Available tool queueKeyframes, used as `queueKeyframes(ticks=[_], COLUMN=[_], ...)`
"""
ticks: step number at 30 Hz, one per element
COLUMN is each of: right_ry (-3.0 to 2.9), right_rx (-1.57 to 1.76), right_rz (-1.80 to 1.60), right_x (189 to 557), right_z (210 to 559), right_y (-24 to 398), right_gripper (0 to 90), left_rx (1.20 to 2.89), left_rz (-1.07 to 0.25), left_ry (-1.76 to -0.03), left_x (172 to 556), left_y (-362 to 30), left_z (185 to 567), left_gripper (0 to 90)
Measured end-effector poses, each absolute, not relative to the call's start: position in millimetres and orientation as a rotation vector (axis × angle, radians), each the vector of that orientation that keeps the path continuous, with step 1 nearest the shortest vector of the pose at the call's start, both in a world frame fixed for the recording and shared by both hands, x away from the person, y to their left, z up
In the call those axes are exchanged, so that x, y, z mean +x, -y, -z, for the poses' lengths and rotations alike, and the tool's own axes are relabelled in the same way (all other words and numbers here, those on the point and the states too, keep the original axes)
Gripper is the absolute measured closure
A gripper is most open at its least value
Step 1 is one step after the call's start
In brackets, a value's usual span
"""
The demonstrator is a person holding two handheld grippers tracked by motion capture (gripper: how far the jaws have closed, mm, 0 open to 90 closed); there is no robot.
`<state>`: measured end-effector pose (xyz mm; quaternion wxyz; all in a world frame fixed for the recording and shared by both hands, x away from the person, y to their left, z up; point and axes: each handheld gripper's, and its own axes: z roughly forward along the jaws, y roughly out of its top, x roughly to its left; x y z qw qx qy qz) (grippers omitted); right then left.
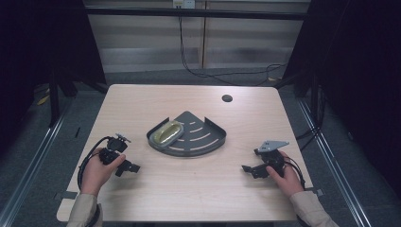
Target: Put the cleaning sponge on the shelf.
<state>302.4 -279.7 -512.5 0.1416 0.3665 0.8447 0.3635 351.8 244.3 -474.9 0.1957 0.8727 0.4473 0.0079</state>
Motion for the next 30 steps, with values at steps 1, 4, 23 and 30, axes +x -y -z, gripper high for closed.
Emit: queueKeyframes(ticks=[1, 4, 23, 30], right_ry=[-2.438, -2.438, -2.438, -2.439], right_rx=[1.058, 1.058, 1.058, 1.057], right_rz=[-1.049, -1.049, -1.05, -1.051], right_x=[302, 302, 302, 302], right_z=[512, 513, 513, 513], right_y=[280, 280, 280, 280], right_gripper=[11.0, 11.0, 11.0, 11.0], left_rx=[2.441, 2.434, 2.397, 2.38], left_rz=[-0.031, -0.048, -0.232, -0.274], left_ry=[-1.252, -1.227, -1.091, -1.056], left_x=[351, 349, 335, 332], left_y=[-245, -246, -249, -250], left_z=[476, 477, 490, 496], left_gripper=[16.9, 16.5, 7.6, 0.0])
